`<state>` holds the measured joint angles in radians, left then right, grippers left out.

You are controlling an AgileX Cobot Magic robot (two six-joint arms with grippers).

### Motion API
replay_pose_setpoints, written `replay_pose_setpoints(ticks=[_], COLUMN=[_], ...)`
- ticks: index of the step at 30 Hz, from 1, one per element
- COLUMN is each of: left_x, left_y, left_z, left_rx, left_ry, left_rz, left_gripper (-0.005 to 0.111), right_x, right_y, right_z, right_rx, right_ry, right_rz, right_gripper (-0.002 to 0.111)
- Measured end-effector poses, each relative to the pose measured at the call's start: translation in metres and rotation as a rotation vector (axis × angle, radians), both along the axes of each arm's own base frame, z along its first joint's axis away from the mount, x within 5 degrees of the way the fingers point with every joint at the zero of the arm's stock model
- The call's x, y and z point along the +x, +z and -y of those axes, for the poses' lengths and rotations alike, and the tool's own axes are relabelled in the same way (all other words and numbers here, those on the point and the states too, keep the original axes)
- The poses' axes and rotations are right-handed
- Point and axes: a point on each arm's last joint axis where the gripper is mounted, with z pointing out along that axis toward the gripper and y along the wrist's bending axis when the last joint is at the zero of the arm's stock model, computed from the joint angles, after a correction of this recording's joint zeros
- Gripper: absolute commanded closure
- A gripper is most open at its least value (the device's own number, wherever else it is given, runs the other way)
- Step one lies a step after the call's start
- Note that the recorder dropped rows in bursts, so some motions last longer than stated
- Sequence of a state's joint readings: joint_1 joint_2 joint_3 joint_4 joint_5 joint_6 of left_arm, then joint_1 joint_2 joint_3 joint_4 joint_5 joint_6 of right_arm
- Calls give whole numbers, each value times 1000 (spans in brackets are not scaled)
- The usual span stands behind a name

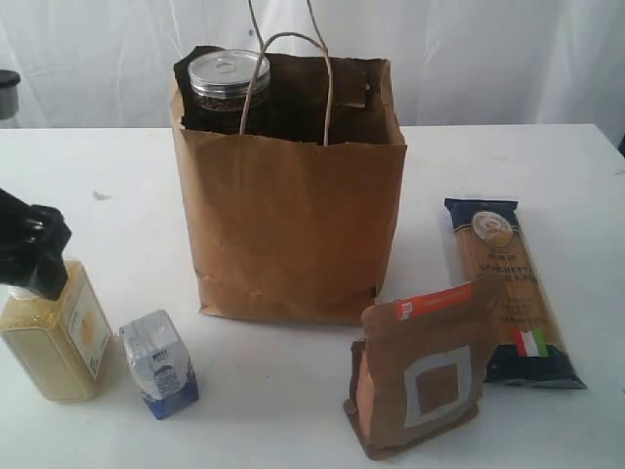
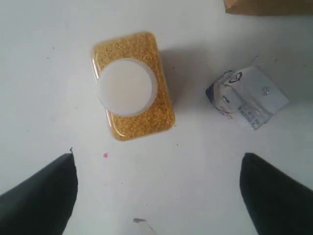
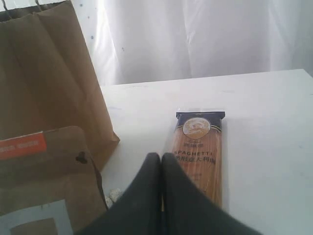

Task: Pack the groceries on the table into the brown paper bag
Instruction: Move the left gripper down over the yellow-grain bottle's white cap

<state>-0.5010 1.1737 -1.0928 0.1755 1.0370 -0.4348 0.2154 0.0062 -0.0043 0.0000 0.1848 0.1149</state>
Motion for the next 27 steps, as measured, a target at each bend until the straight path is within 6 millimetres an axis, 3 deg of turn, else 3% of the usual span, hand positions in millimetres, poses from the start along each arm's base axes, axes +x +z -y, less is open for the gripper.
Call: replay_pose_setpoints(ticks=[4, 13, 27], left_x=[2, 10, 43], left_y=[-13, -22, -61], left_z=[-2, -5, 7], left_rx=[12, 26, 134], left_ry=[39, 116, 134], left_rz=[14, 80, 23], left_gripper=[18, 18, 18], right_x=[0, 0, 0], right_y=[0, 0, 0], right_z=[0, 0, 0], right_rx=[0, 0, 0], right_ry=[0, 0, 0], right_rz=[0, 0, 0], right_gripper=[108, 108, 108])
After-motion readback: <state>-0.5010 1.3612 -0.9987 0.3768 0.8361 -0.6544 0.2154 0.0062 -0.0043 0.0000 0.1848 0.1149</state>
